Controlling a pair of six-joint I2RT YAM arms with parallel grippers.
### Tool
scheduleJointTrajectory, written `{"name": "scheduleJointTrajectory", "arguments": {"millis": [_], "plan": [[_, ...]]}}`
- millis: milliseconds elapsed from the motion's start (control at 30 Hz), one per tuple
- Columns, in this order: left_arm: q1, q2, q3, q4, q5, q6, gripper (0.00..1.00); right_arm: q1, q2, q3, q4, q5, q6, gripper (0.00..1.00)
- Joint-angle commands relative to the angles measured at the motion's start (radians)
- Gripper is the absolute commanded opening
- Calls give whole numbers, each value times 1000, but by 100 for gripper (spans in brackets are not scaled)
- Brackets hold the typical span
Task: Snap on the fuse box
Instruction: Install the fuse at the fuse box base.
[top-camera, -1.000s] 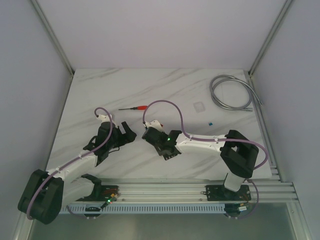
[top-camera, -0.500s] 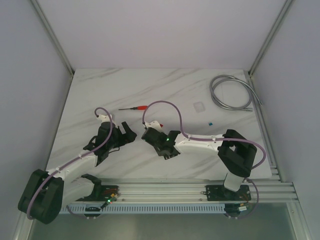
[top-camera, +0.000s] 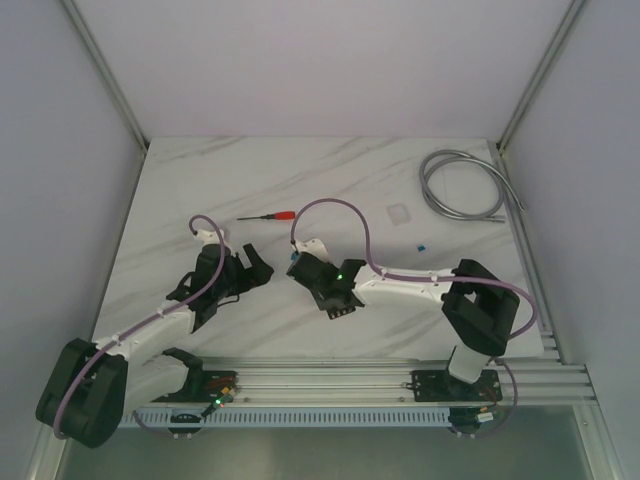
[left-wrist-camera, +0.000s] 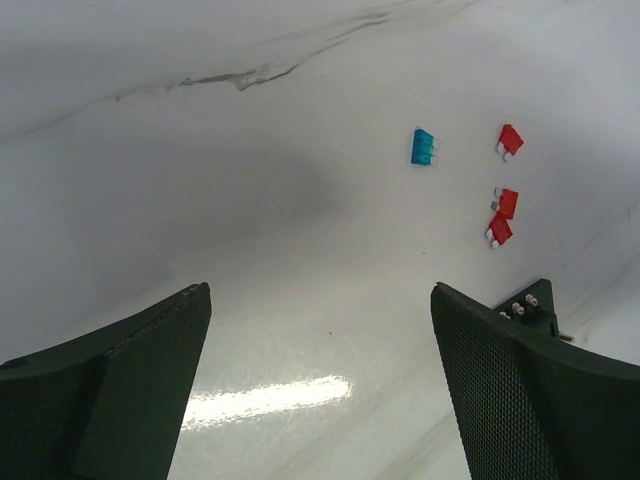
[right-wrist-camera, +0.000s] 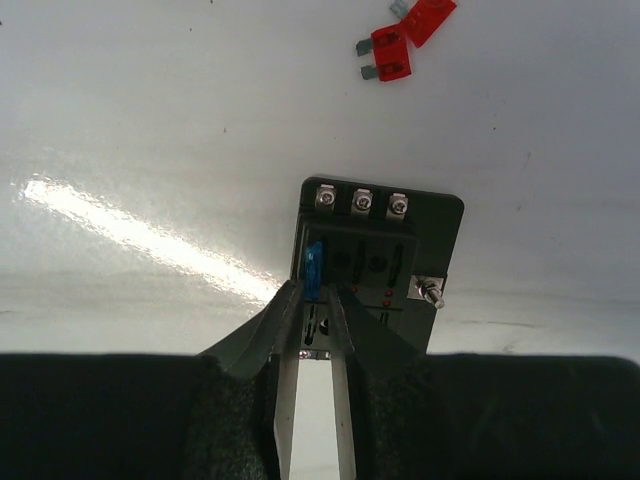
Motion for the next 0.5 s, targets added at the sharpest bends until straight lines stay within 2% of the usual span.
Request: {"name": "scheduleJointTrajectory", "arguments": {"millis": [0,467], "plan": [[8,-6,-11,18,13,-6,100,-9,-45,-17,-23,35,29,24],[8,-9,-12,17,16,-8,100,-19,-40,-15,-24,15,30,26]]}}
